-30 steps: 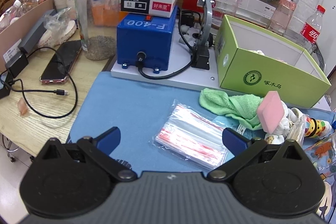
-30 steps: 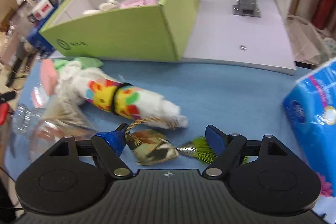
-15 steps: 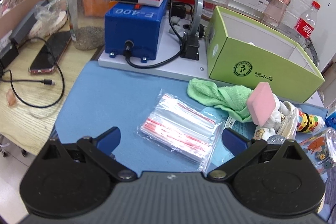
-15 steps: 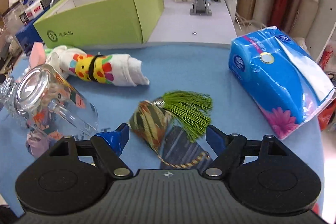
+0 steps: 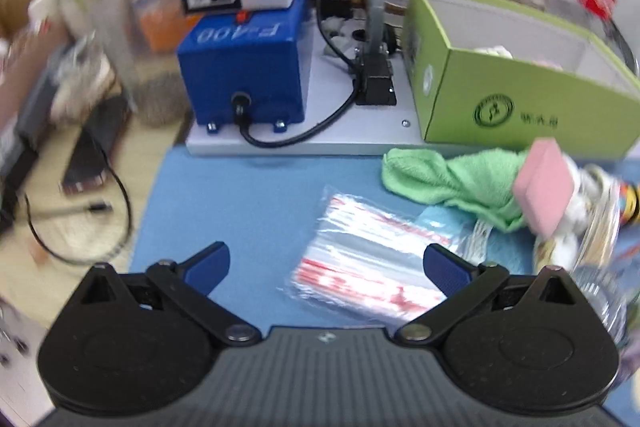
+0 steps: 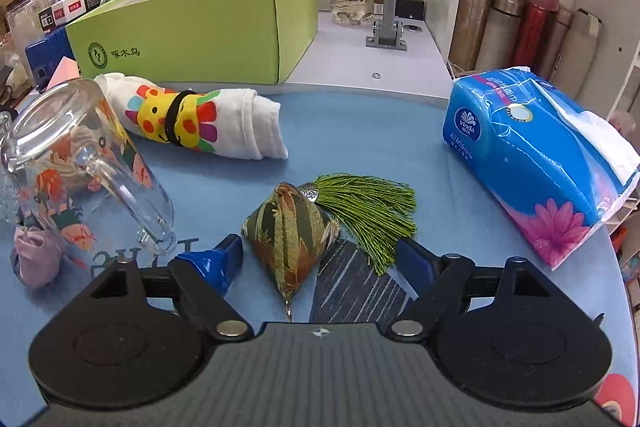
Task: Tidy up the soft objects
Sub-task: 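Lower the left tool toward the zip-lock bag pack while the right tool straddles the sachet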
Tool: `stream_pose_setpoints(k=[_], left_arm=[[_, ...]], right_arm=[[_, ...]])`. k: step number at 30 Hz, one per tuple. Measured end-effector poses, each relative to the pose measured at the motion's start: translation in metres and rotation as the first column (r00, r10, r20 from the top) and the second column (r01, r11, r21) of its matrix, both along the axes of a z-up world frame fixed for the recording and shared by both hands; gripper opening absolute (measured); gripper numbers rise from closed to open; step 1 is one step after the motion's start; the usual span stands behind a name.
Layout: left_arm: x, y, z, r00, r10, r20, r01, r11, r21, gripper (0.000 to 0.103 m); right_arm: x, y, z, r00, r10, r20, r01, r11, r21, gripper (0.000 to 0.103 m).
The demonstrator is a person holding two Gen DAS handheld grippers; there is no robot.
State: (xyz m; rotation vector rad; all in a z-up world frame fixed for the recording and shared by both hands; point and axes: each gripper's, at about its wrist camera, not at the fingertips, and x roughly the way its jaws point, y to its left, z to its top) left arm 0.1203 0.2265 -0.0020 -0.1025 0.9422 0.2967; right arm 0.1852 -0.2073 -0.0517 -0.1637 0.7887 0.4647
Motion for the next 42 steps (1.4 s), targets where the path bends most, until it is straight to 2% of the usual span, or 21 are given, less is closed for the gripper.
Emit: stream_pose_setpoints(k=[5, 7, 9, 15, 17, 25, 31, 34, 35, 38, 42], left_arm=[[0.004, 0.008, 0.002, 0.998, -0.069, 0.01, 0.07, 0.992, -0.102, 0.102], [0.012, 0.005, -0.008, 0.994, -0.11, -0.023, 0.105, 0.984, -0.146, 0.102], [0.02, 0.003, -0.016, 0.993, -0.106, -0.053, 0.096, 0.981, -0.169, 0.102], [0.024, -0.005, -0.037, 0.984, -0.131, -0.119, 0.115, 0.985, -0.131, 0.102], [0.019, -0.004, -0.04, 0.985, -0.125, -0.116, 0.115, 0.989, -0.093, 0.102], [-0.012, 0.032, -0.037, 0.986, -0.102, -0.132, 0.092, 0.993, -0.081, 0.102], [-0.052, 0.044, -0.024, 0.995, -0.046, -0.09, 0.033, 0.989, -0.143, 0.102], [-0.068, 0.047, -0.021, 0.998, 0.005, -0.057, -0.021, 0.959, -0.284, 0.102], [-0.07, 0.048, -0.022, 0.999, 0.022, -0.049, -0.036, 0.95, -0.311, 0.102], [-0.061, 0.056, -0.028, 0.991, 0.125, -0.048, -0.134, 0.935, -0.328, 0.102], [-0.038, 0.065, -0.029, 0.983, 0.184, -0.026, -0.183, 0.933, -0.311, 0.102]], right_arm=[[0.0, 0.007, -0.002, 1.0, -0.006, 0.001, 0.006, 1.0, 0.003, 0.073], [0.0, 0.009, -0.003, 1.0, -0.013, 0.002, 0.013, 1.0, 0.002, 0.074], [0.0, 0.009, -0.003, 1.0, -0.015, -0.001, 0.015, 1.0, 0.001, 0.074], [0.004, 0.012, -0.001, 1.0, -0.021, -0.019, 0.021, 1.0, -0.007, 0.074], [0.006, 0.012, -0.001, 0.999, -0.024, -0.023, 0.024, 1.0, -0.008, 0.075], [0.008, 0.012, -0.001, 0.999, -0.029, -0.031, 0.029, 0.999, -0.014, 0.075], [0.007, 0.012, -0.001, 0.999, -0.03, -0.021, 0.03, 1.0, -0.01, 0.075], [0.006, 0.011, -0.002, 1.0, -0.027, -0.014, 0.027, 1.0, -0.007, 0.076], [0.006, 0.011, -0.002, 1.0, -0.024, -0.012, 0.024, 1.0, -0.004, 0.076], [0.005, 0.01, -0.003, 1.0, -0.02, -0.005, 0.02, 1.0, 0.001, 0.076], [0.004, 0.008, -0.004, 1.0, -0.009, 0.003, 0.009, 1.0, 0.005, 0.076]])
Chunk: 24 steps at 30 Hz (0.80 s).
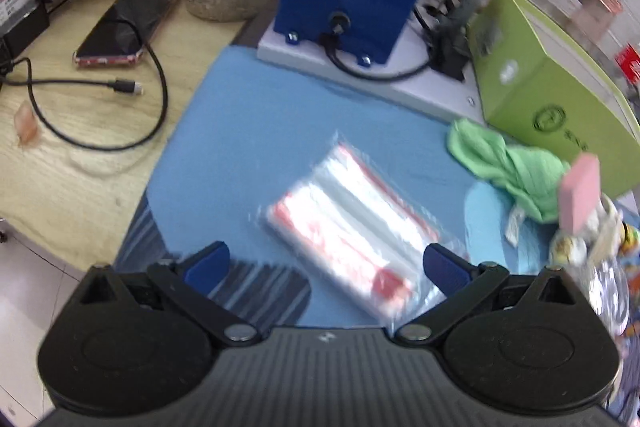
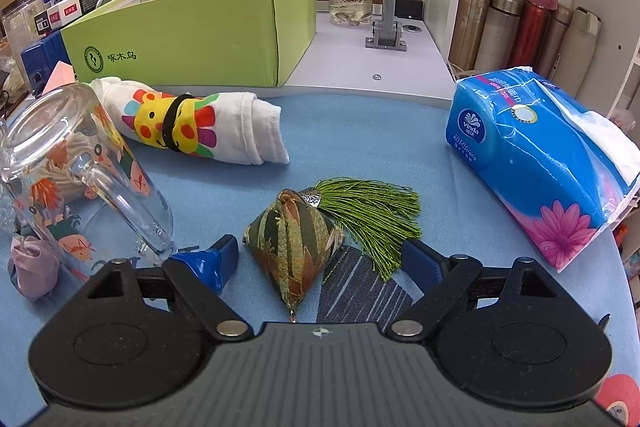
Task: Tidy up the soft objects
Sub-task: 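Lower the left tool toward the zip-lock bag pack while the right tool straddles the sachet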
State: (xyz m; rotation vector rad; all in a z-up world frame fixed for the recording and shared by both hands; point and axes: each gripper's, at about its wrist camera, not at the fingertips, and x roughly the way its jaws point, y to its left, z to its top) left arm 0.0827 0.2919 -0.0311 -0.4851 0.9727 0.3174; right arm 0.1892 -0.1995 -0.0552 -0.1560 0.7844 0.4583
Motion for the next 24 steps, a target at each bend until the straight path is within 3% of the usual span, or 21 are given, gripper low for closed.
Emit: stream_pose_setpoints(k=[4, 8, 11, 14, 20, 24], left_arm=[[0.034, 0.007, 0.0, 0.999, -0.038, 0.028, 0.039, 0.998, -0.047, 0.102], [0.064, 0.001, 0.003, 0.996, -0.082, 0.022, 0.083, 0.996, -0.041, 0.102], [0.06, -0.007, 0.014, 0.996, -0.076, 0.039, 0.075, 0.997, 0.026, 0.102], [0.044, -0.02, 0.015, 0.999, -0.03, -0.01, 0.031, 0.994, 0.107, 0.102], [0.047, -0.042, -0.002, 0.999, 0.012, -0.038, -0.009, 0.996, 0.091, 0.102], [0.054, -0.066, -0.012, 0.996, 0.032, -0.079, -0.012, 0.968, 0.25, 0.102]], right_arm=[[-0.002, -0.002, -0.001, 1.0, 0.007, 0.007, -0.007, 1.0, 0.005, 0.077], [-0.001, 0.0, 0.0, 1.0, -0.001, 0.005, 0.001, 1.0, 0.002, 0.077], [-0.001, 0.001, 0.0, 1.0, -0.003, 0.008, 0.003, 1.0, 0.003, 0.077], [-0.003, 0.0, -0.001, 1.0, -0.002, 0.018, 0.002, 1.0, 0.009, 0.077], [-0.002, 0.002, -0.003, 0.999, 0.001, 0.034, -0.001, 1.0, 0.018, 0.078], [-0.006, 0.003, -0.004, 0.998, -0.007, 0.059, 0.005, 1.0, 0.03, 0.078]])
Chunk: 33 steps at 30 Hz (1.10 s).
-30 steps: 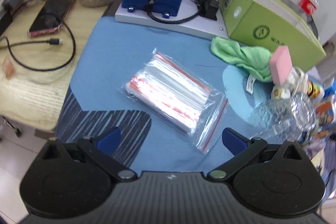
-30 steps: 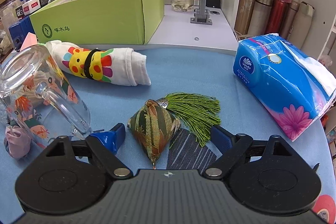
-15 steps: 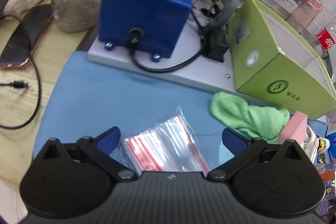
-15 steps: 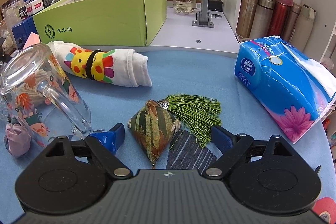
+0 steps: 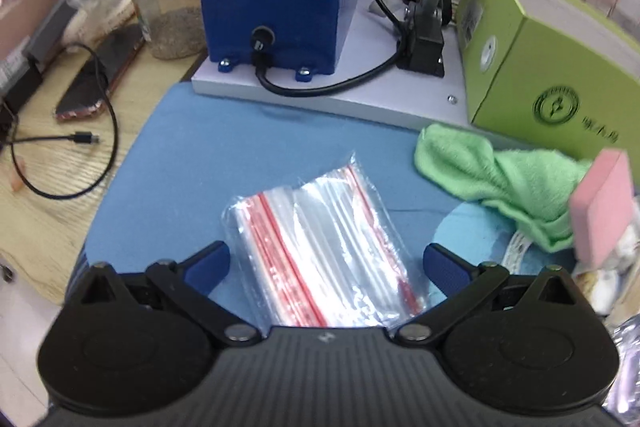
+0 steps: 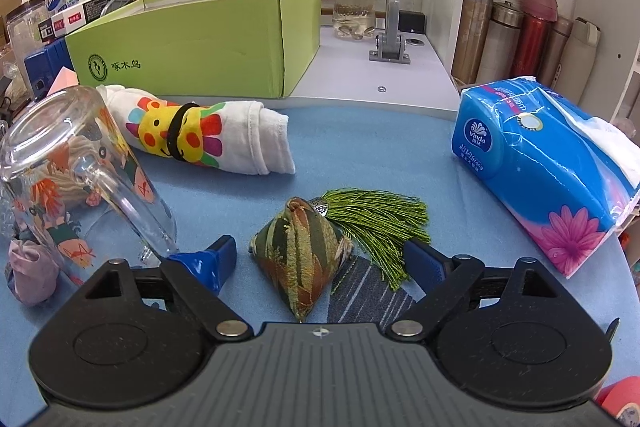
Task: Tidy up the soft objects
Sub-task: 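Lower the left tool toward the zip-lock bag pack while the right tool straddles the sachet, then carry zip-lock bags with the left tool into the box while the right tool drops the sachet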
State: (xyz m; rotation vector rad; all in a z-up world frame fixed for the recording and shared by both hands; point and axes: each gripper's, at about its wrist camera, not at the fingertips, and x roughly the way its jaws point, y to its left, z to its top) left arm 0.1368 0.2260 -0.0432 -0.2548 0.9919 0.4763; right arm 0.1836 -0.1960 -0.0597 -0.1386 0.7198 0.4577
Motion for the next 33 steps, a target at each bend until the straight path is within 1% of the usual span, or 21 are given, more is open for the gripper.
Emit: stream_pose_setpoints(k=[1, 5, 9, 12, 13, 14, 15, 16, 17, 18, 19, 20, 22, 23, 25, 27, 29, 31, 33], left_arm=[[-0.003, -0.003, -0.001, 1.0, 0.005, 0.013, -0.005, 1.0, 0.014, 0.102], [-0.011, -0.004, -0.002, 0.999, 0.006, 0.042, -0.007, 1.0, 0.022, 0.102], [-0.015, -0.007, -0.002, 0.998, -0.011, 0.058, 0.009, 0.999, 0.032, 0.102], [-0.018, -0.007, -0.001, 0.997, -0.039, 0.067, 0.037, 0.999, 0.031, 0.098], [-0.021, -0.007, 0.0, 0.996, -0.047, 0.073, 0.045, 0.999, 0.029, 0.093], [-0.024, -0.007, 0.002, 0.995, -0.059, 0.083, 0.057, 0.998, 0.028, 0.081], [-0.027, -0.008, 0.005, 0.993, -0.07, 0.092, 0.068, 0.997, 0.027, 0.075], [-0.029, -0.007, 0.006, 0.992, -0.082, 0.094, 0.08, 0.996, 0.025, 0.066], [-0.032, -0.006, 0.008, 0.991, -0.094, 0.095, 0.092, 0.995, 0.027, 0.059], [-0.035, -0.004, 0.008, 0.989, -0.103, 0.102, 0.102, 0.995, 0.021, 0.057], [-0.037, -0.002, 0.009, 0.988, -0.108, 0.111, 0.107, 0.994, 0.015, 0.054], [-0.04, 0.0, 0.009, 0.987, -0.112, 0.119, 0.111, 0.994, 0.011, 0.05], [-0.046, 0.006, 0.01, 0.985, -0.109, 0.136, 0.112, 0.993, -0.018, 0.045], [-0.049, 0.01, 0.011, 0.983, -0.108, 0.145, 0.115, 0.993, -0.04, 0.042], [-0.055, 0.019, 0.016, 0.98, -0.109, 0.167, 0.128, 0.986, -0.107, 0.039], [-0.059, 0.027, 0.022, 0.975, -0.111, 0.191, 0.144, 0.975, -0.171, 0.037], [-0.062, 0.031, 0.034, 0.967, -0.117, 0.225, 0.166, 0.964, -0.21, 0.037], [-0.063, 0.033, 0.051, 0.953, -0.13, 0.273, 0.194, 0.955, -0.223, 0.037], [-0.059, 0.032, 0.071, 0.936, -0.15, 0.318, 0.224, 0.951, -0.211, 0.037]], right_arm=[[-0.001, -0.001, -0.001, 1.0, 0.001, 0.013, -0.001, 1.0, 0.007, 0.079], [-0.005, -0.003, -0.006, 0.998, -0.024, 0.06, 0.022, 0.999, 0.031, 0.08], [-0.001, -0.002, -0.003, 0.999, -0.02, 0.049, 0.019, 1.0, 0.023, 0.08], [0.001, -0.001, -0.002, 0.999, -0.019, 0.033, 0.018, 1.0, 0.019, 0.08], [0.003, 0.0, -0.001, 0.999, -0.016, 0.03, 0.016, 1.0, 0.012, 0.077], [0.004, 0.001, -0.001, 0.999, -0.006, 0.036, 0.006, 1.0, 0.007, 0.073], [0.005, 0.002, -0.001, 0.999, 0.004, 0.039, -0.004, 1.0, 0.004, 0.072], [0.005, 0.002, -0.001, 0.999, 0.011, 0.045, -0.011, 1.0, 0.002, 0.066], [0.004, 0.001, -0.001, 0.999, 0.015, 0.048, -0.015, 1.0, 0.005, 0.055], [0.002, 0.0, 0.0, 0.999, 0.019, 0.049, -0.019, 1.0, 0.008, 0.047], [0.0, -0.002, 0.001, 0.999, 0.02, 0.051, -0.02, 1.0, 0.006, 0.036], [-0.003, -0.004, 0.002, 0.999, 0.023, 0.046, -0.023, 1.0, 0.003, 0.032], [-0.01, -0.01, 0.003, 0.999, 0.025, 0.035, -0.025, 1.0, 0.0, 0.031], [-0.015, -0.011, 0.004, 0.999, 0.023, 0.034, -0.022, 1.0, -0.006, 0.03], [-0.028, -0.015, 0.011, 0.999, 0.019, 0.049, -0.019, 1.0, -0.003, 0.03], [-0.04, -0.02, 0.023, 0.998, 0.026, 0.058, -0.029, 0.999, 0.043, 0.03], [-0.045, -0.022, 0.039, 0.997, 0.04, 0.065, -0.046, 0.993, 0.105, 0.03], [-0.045, -0.022, 0.059, 0.995, 0.061, 0.085, -0.075, 0.981, 0.178, 0.03], [-0.037, -0.017, 0.079, 0.991, 0.085, 0.106, -0.109, 0.964, 0.242, 0.03]])
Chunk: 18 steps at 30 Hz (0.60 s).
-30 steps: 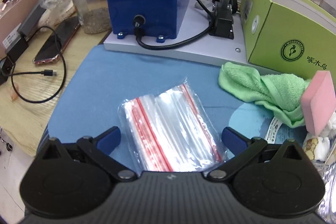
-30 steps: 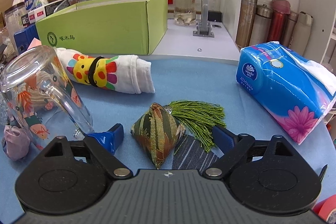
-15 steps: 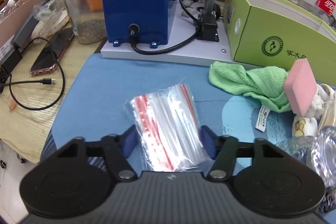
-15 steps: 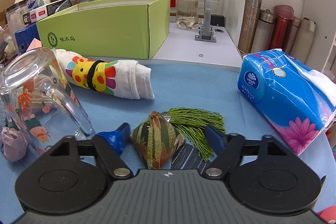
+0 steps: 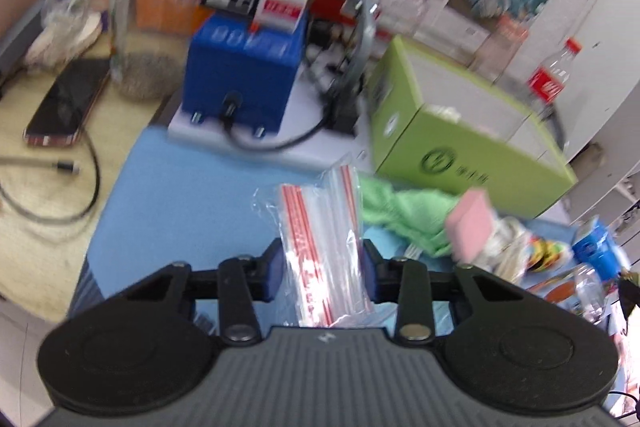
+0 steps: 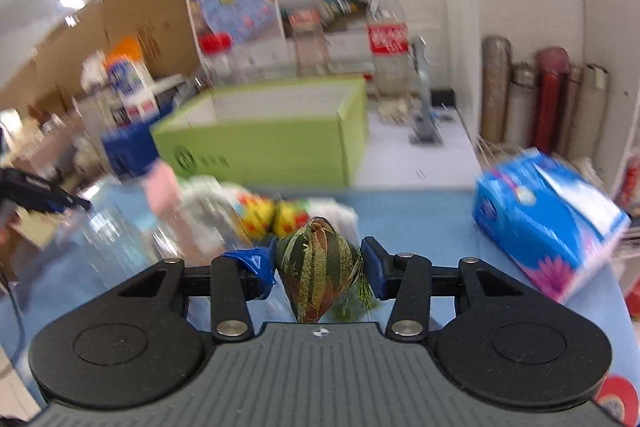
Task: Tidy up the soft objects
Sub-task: 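Carry zip-lock bags with the left tool into the box while the right tool drops the sachet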
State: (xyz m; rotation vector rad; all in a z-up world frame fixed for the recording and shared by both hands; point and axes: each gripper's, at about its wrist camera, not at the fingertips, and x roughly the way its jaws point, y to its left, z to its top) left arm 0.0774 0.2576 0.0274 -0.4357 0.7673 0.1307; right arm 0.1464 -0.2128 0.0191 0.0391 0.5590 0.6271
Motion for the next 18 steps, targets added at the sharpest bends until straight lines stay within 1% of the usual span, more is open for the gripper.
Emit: stream_pose_setpoints(k=[3, 6, 9, 12, 14, 15, 17, 18], left_arm=[[0.018, -0.004, 0.031, 0.997, -0.037, 0.067, 0.037, 0.999, 0.003, 0.037], [0.05, -0.014, 0.059, 0.989, -0.071, 0.128, 0.066, 0.997, 0.043, 0.037], [0.093, -0.022, 0.076, 0.983, -0.102, 0.153, 0.096, 0.994, 0.052, 0.037], [0.136, -0.033, 0.081, 0.981, -0.121, 0.151, 0.112, 0.992, 0.066, 0.037], [0.163, -0.039, 0.077, 0.982, -0.13, 0.135, 0.122, 0.99, 0.071, 0.037], [0.175, -0.041, 0.073, 0.983, -0.132, 0.125, 0.124, 0.99, 0.07, 0.037], [0.195, -0.045, 0.062, 0.985, -0.136, 0.103, 0.129, 0.989, 0.071, 0.037], [0.203, -0.047, 0.057, 0.986, -0.141, 0.088, 0.134, 0.988, 0.073, 0.039]], right_arm=[[0.02, 0.017, 0.026, 0.998, 0.051, 0.036, -0.053, 0.997, 0.052, 0.03], [0.05, 0.044, 0.05, 0.993, 0.075, 0.092, -0.079, 0.996, 0.04, 0.031], [0.089, 0.071, 0.069, 0.989, 0.098, 0.114, -0.103, 0.994, 0.036, 0.031], [0.128, 0.097, 0.078, 0.987, 0.117, 0.112, -0.119, 0.993, 0.018, 0.031], [0.15, 0.113, 0.079, 0.986, 0.128, 0.111, -0.128, 0.992, -0.008, 0.031], [0.16, 0.12, 0.078, 0.985, 0.135, 0.105, -0.133, 0.991, -0.025, 0.031], [0.178, 0.134, 0.07, 0.985, 0.151, 0.082, -0.147, 0.988, -0.049, 0.035], [0.186, 0.14, 0.063, 0.985, 0.16, 0.06, -0.157, 0.986, -0.056, 0.035]])
